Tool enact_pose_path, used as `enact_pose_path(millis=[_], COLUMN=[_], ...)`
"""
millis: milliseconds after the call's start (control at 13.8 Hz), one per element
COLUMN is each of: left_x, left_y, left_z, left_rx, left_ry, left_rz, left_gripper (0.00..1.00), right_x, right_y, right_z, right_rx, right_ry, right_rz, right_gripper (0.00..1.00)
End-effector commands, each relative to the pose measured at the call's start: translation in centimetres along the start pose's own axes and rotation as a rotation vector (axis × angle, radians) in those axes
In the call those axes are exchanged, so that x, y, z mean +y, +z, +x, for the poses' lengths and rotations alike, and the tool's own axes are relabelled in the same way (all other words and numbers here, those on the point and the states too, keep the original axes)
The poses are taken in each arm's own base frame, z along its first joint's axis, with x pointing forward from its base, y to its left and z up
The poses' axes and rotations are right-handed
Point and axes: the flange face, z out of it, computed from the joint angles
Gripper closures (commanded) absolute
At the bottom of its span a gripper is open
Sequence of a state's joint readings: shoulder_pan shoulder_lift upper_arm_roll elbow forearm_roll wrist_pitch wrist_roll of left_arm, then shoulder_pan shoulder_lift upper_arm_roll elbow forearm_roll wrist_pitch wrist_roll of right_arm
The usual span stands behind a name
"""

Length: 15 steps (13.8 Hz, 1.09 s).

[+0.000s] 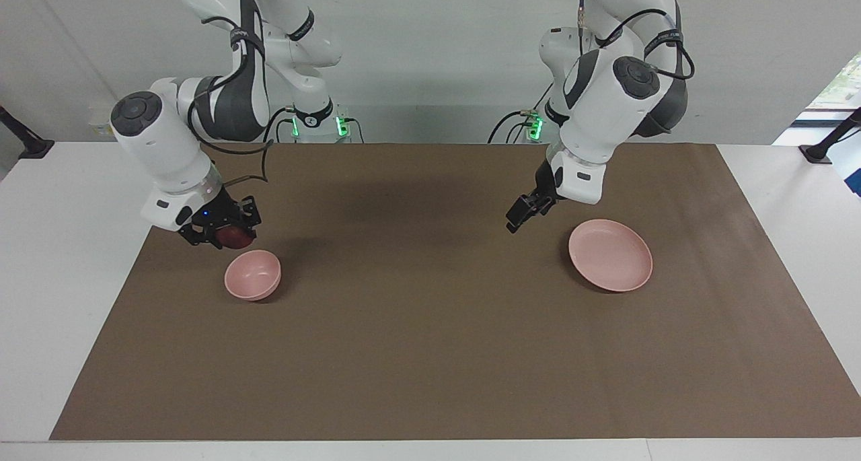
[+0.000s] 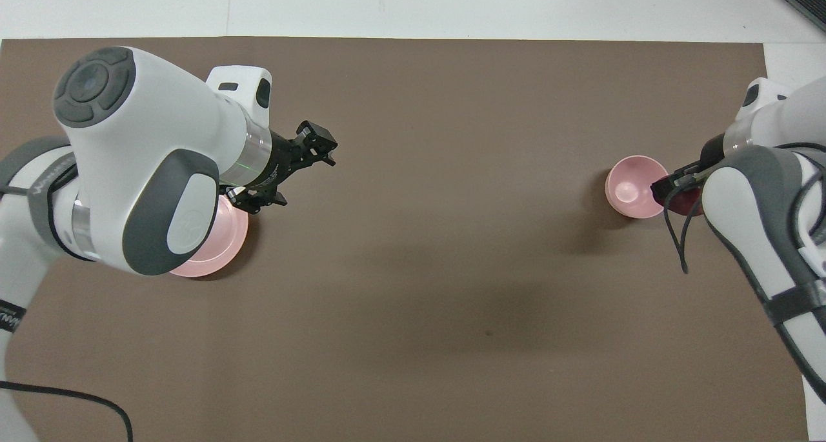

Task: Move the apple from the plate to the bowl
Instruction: 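Lower the apple into the pink bowl with the right gripper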

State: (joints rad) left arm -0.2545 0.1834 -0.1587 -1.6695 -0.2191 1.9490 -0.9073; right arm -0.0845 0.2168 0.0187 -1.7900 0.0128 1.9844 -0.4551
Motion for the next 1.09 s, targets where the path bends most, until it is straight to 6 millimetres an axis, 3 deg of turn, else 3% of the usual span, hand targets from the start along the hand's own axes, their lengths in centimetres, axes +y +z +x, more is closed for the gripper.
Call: enact_pose_path(millis=[0,218,580,726,1016], left_x=[-0.1,-0.2,-0.2,-0.2,-0.1], left_y=[0.1,0.1,0.2,0.2,0.1], left_z=[-0.1,-0.2,-0.3,-0.3,-0.4], left_rx=[0.023,0.021,0.017,0.017,0.017], left_ry=[0.015,0.015,0.015,0.015,0.015], left_rz=[0.007,0.011,0.015,0.015,0.015], left_gripper=[0.00,0.00,0.00,0.00,0.00], right_x=[0.7,1.2,0.9,0.7,0.2], right_y=[2.6,5.6,7.9,7.9,6.5], right_z=[1.2,1.9,3.5,4.0,4.3], right_rx=[0.003,-0.001,0.045,0.079,0.091], right_ry=[-0.025,-0.026,-0.041,-0.034,-0.032], right_rz=[-0.021,-0.022,-0.043,-0.045,-0.042], right_gripper=[1.00,1.00,0.98,0.00,0.00])
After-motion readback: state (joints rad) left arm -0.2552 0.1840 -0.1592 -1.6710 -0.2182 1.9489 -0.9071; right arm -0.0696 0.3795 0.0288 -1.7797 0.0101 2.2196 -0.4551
